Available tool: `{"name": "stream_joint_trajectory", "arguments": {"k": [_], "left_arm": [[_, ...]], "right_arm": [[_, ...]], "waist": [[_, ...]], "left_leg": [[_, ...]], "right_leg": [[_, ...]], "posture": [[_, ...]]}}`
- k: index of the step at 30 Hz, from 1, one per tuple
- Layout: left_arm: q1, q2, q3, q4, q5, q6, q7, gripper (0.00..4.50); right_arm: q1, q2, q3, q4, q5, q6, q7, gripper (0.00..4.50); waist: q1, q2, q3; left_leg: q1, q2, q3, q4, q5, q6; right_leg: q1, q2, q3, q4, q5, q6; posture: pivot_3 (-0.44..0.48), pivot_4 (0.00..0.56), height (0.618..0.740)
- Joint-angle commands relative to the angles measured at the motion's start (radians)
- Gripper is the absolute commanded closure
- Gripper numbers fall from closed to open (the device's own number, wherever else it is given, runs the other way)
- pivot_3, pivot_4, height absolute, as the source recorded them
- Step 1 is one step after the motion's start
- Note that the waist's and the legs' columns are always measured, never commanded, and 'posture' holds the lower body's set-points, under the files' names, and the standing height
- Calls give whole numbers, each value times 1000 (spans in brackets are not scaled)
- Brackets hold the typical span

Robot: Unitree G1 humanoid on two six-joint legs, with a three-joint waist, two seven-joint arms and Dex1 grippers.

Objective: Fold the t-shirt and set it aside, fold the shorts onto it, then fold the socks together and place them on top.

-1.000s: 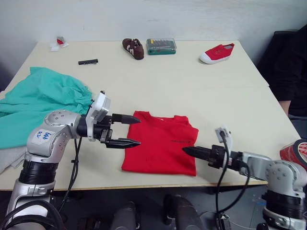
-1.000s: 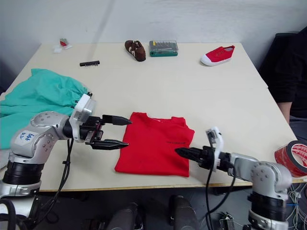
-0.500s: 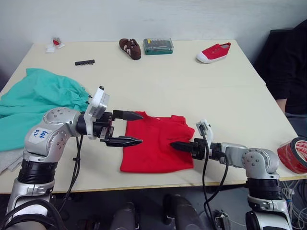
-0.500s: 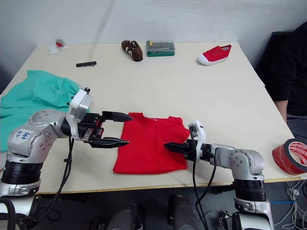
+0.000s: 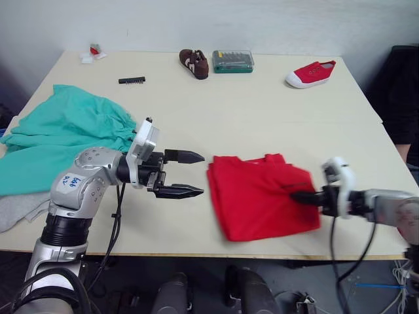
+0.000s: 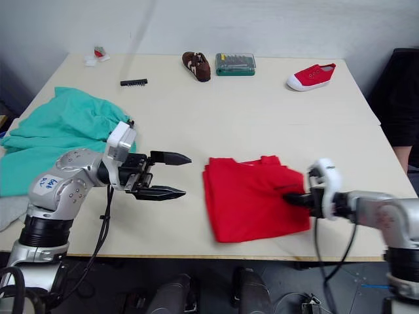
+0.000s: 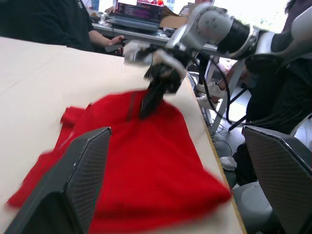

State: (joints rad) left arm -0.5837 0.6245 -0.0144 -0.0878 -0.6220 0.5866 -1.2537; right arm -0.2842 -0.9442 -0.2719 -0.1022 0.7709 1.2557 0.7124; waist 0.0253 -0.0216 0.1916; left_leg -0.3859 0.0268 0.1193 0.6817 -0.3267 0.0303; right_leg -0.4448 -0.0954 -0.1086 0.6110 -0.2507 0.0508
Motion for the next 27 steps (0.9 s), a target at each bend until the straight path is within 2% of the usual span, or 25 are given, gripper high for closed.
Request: {"name": "stream_joint_trajectory", "arguments": {"k": [1,4,8,12,18,21,27], "left_arm": [[-19,-18,3,0,1,-28,8,0],[-20,-39,-7,6,7,-41,16,0],[-25,-49,-21,18,24,-64,15,0],[-39,-51,-18,28,30,-71,17,0],[-45,-47,-16,38,39,-82,13,0],[-51,-47,-15,43,39,-82,12,0],[-55,-33,-8,49,42,-87,6,0]], "right_arm": [[55,-123,-44,94,-74,-91,86,4475],[88,-204,-26,248,-154,-191,145,4475],[65,-183,13,358,-218,-258,150,4475],[96,-177,17,400,-262,-295,149,4475],[158,-165,-83,368,-222,-283,163,4475],[186,-167,-144,281,-173,-232,188,3774],[276,-236,-334,190,-168,-247,244,1630]], "waist": [[0,0,0],[-1,0,0],[-6,0,0],[-4,0,0],[6,0,0],[4,0,0],[1,2,0]], "left_leg": [[0,0,0,0,0,0],[-1,0,1,0,0,0],[-1,0,3,1,1,1],[0,0,2,1,3,-1],[0,-1,0,1,5,0],[-1,-2,0,1,4,0],[-1,-1,0,1,5,0]], "right_leg": [[0,1,0,-1,0,0],[0,1,-1,-2,0,0],[0,1,1,-2,1,2],[0,1,1,0,1,2],[1,-1,0,-1,3,2],[1,-1,0,-1,3,3],[1,0,0,-1,3,3]], "posture": [[0,150,740],[0,150,740],[0,150,740],[0,150,740],[0,150,740],[0,150,740],[0,150,740]]}}
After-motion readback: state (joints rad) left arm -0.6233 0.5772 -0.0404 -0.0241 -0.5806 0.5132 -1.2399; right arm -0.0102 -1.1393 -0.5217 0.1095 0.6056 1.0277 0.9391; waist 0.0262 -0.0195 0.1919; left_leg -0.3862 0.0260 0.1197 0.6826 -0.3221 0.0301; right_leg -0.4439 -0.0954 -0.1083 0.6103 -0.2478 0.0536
